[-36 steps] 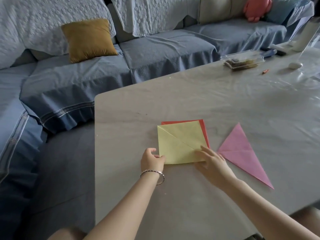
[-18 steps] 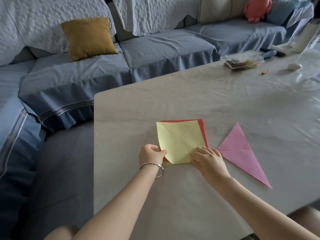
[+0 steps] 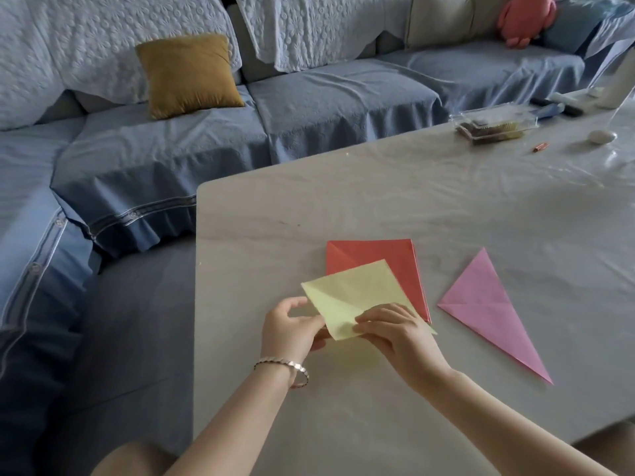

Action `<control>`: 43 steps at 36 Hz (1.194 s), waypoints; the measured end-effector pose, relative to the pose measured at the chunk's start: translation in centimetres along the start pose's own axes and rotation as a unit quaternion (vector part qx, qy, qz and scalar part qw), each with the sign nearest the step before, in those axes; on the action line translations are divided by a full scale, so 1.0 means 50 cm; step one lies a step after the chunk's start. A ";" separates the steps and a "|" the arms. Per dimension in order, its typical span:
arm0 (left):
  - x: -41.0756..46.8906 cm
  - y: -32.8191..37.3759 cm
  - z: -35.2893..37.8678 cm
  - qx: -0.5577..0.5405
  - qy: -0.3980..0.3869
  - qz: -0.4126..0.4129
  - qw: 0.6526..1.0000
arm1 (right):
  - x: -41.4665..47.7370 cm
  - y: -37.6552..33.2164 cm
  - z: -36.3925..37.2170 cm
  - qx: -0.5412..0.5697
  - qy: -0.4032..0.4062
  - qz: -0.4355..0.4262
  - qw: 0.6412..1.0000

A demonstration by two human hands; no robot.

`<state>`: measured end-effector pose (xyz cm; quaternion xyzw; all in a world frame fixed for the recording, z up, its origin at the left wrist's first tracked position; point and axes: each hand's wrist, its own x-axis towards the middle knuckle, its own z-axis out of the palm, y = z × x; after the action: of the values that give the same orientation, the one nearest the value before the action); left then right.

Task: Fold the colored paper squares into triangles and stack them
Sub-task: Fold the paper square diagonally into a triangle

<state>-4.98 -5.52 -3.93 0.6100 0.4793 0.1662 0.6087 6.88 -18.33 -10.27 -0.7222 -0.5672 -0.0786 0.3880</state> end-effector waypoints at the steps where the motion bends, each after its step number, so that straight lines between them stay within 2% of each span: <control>1: 0.006 -0.006 -0.008 -0.013 0.008 -0.013 1.000 | -0.006 -0.001 0.000 0.034 -0.021 0.000 0.999; 4: 0.034 -0.021 -0.035 -0.034 0.030 -0.064 0.997 | -0.031 -0.001 0.000 0.115 -0.077 -0.001 0.990; 8: 0.056 -0.026 -0.053 0.060 0.020 -0.073 0.995 | -0.060 -0.001 -0.006 0.165 -0.129 0.018 0.978; 12: 0.068 -0.021 -0.046 0.165 -0.024 -0.036 0.985 | -0.074 0.000 -0.017 0.166 -0.174 0.040 0.970; 15: 0.073 -0.019 -0.035 0.218 -0.037 0.024 0.975 | -0.079 -0.005 -0.027 0.157 -0.199 0.068 0.965; 20: 0.066 -0.024 -0.032 0.240 -0.037 0.111 0.964 | -0.077 -0.009 -0.037 0.194 -0.138 0.181 0.954; 26: 0.028 -0.033 -0.061 0.206 -0.018 0.159 0.965 | -0.023 -0.028 -0.059 0.178 0.063 0.186 0.964; 29: 0.010 -0.031 -0.073 0.169 -0.032 0.148 0.974 | 0.004 -0.035 -0.074 0.183 0.060 0.240 0.951; 34: -0.011 -0.028 -0.083 0.150 -0.042 0.143 0.977 | 0.025 -0.051 -0.085 0.285 0.038 0.331 0.899; 38: -0.021 -0.020 -0.085 0.140 -0.055 0.140 0.979 | 0.027 -0.060 -0.085 0.291 0.055 0.363 0.883; 43: -0.047 0.015 -0.067 0.137 -0.053 0.233 0.961 | 0.036 -0.082 -0.096 0.288 0.054 0.370 0.882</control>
<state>-8.48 -5.26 -1.65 0.7900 0.3090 0.2039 0.4886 5.45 -19.84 -4.03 -0.7303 -0.2351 0.1990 0.6098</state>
